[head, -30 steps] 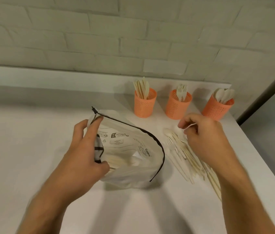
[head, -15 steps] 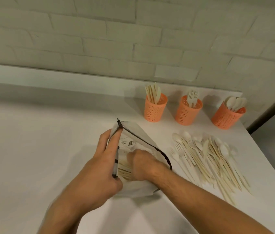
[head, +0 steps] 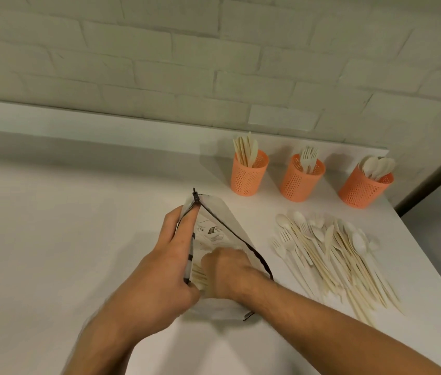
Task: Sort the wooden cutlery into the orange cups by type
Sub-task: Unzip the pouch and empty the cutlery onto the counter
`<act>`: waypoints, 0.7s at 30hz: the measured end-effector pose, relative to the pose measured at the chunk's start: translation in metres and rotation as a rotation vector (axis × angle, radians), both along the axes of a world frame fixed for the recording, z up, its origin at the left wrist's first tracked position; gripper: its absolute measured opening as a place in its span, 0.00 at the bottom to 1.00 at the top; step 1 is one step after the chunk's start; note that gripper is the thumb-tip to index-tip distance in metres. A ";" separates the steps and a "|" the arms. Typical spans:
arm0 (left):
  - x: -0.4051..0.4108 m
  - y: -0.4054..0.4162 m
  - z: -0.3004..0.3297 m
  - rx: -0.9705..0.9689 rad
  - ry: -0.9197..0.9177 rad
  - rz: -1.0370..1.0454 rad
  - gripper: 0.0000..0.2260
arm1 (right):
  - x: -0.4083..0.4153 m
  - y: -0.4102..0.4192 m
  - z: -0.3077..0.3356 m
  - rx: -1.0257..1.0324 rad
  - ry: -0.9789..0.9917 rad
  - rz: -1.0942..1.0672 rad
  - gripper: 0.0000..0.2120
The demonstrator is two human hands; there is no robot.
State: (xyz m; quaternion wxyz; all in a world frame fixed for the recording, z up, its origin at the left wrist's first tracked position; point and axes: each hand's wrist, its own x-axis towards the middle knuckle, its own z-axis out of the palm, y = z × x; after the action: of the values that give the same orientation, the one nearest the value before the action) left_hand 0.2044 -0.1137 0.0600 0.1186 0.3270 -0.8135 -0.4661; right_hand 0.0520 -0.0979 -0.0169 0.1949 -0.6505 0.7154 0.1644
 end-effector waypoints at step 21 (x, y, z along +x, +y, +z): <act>0.000 0.008 -0.005 0.012 -0.024 -0.024 0.51 | -0.002 0.017 -0.006 -0.033 -0.098 -0.055 0.24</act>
State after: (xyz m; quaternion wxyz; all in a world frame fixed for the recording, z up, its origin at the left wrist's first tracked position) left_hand 0.2046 -0.1057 0.0547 0.1012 0.3235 -0.8160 -0.4682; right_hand 0.0498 -0.0807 -0.0230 0.2234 -0.6410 0.7252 0.1153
